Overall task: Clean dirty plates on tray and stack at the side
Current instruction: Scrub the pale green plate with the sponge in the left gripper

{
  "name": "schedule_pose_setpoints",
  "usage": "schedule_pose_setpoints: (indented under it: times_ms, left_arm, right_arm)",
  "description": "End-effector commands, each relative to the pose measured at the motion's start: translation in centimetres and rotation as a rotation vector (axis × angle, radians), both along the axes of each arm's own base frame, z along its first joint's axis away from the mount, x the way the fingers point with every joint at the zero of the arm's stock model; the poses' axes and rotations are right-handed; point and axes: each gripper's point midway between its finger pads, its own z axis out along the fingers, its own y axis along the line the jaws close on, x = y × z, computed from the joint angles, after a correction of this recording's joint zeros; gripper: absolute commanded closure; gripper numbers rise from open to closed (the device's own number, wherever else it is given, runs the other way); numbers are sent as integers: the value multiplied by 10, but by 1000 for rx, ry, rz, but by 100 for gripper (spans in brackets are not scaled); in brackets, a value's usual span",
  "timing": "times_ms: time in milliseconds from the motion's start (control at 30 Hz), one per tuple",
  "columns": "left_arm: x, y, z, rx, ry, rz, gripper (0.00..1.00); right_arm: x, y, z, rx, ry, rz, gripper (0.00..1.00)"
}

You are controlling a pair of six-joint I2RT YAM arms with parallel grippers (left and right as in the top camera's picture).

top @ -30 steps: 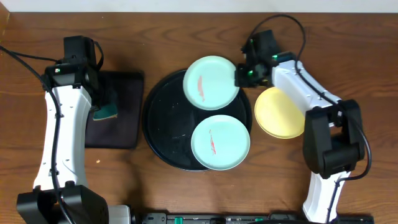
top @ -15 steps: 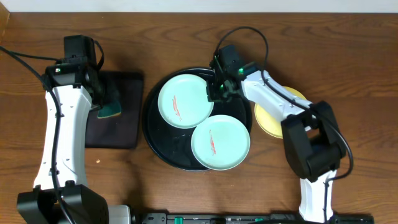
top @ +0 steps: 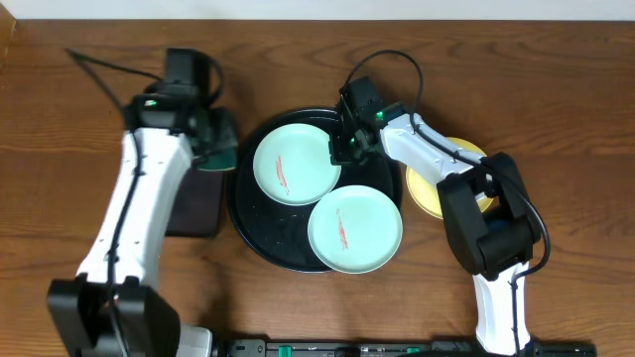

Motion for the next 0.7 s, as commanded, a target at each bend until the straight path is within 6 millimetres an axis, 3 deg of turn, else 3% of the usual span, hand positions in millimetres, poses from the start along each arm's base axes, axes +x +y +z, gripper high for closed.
schedule_pose_setpoints:
  times_ms: [0, 267, 467, 667]
  left_arm:
    - [2, -16, -22, 1, 55, -23, 92]
    - [4, -49, -66, -2, 160, -84, 92]
    - [8, -83, -81, -84, 170, -153, 93]
    - [13, -91, -101, -77, 191, -156, 93]
  right_arm:
    - [-1, -5, -25, -38, 37, -22, 99]
    - [0, -6, -30, -42, 39, -23, 99]
    - [1, -7, -30, -48, 35, -25, 99]
    - [-1, -8, -31, -54, 41, -26, 99]
